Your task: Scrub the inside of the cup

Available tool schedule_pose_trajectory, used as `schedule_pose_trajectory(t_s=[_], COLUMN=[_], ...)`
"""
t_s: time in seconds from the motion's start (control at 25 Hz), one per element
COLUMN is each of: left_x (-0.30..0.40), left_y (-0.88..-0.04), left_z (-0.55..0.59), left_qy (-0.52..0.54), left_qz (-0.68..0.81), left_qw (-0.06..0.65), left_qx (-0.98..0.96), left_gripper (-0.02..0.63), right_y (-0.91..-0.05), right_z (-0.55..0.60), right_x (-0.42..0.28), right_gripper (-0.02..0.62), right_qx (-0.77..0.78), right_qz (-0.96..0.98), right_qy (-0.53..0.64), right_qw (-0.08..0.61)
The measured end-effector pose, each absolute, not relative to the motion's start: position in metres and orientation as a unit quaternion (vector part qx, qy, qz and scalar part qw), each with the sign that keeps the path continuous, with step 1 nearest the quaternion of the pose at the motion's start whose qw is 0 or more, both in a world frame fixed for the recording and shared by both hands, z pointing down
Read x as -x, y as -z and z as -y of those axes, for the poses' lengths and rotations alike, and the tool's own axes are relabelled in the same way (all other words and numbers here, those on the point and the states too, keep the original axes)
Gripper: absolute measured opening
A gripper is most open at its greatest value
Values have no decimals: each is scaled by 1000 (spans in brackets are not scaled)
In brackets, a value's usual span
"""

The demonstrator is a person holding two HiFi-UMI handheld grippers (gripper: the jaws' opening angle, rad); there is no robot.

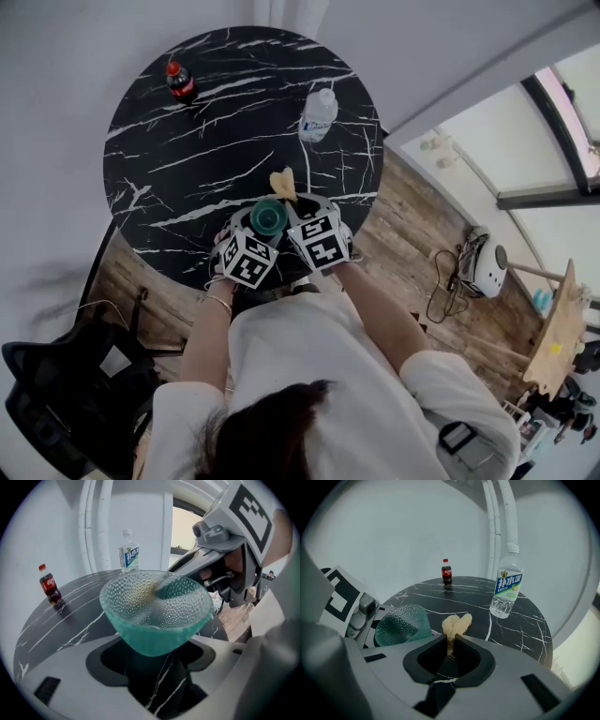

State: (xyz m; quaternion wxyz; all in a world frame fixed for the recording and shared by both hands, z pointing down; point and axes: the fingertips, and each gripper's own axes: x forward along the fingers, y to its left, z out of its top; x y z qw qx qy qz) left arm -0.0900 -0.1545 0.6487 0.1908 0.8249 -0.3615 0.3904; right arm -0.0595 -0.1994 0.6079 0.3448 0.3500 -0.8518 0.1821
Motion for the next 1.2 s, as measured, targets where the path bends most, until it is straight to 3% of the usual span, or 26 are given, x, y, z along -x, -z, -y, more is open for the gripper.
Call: schedule_pose_trajectory(t_s=[0.48, 0.92, 0.96, 1.08, 1.2], left_x=[116, 153, 156, 160, 156], left_y=[-641, -602, -596, -576, -563], left_z=[119, 91, 90, 85, 78], left_qy=[-394, -180, -159, -118, -102], left_qz=[358, 456, 467, 487, 484], left_qw=[203, 365, 368, 354, 348], left_qx=[-822, -792, -788, -789, -796], left_gripper=[360, 357, 348, 241, 238], right_y=[-596, -620, -622, -629, -638], right_z=[215, 229, 230, 231, 230], right_x=[47, 37, 37, 35, 33], right_gripper=[58, 58, 58, 58, 58], right_qx=[-364, -361, -361, -367, -368], right_qz=[855, 851, 850, 846, 840], right_qy=[-168, -224, -227, -235, -245], right_qw=[329, 309, 308, 306, 314])
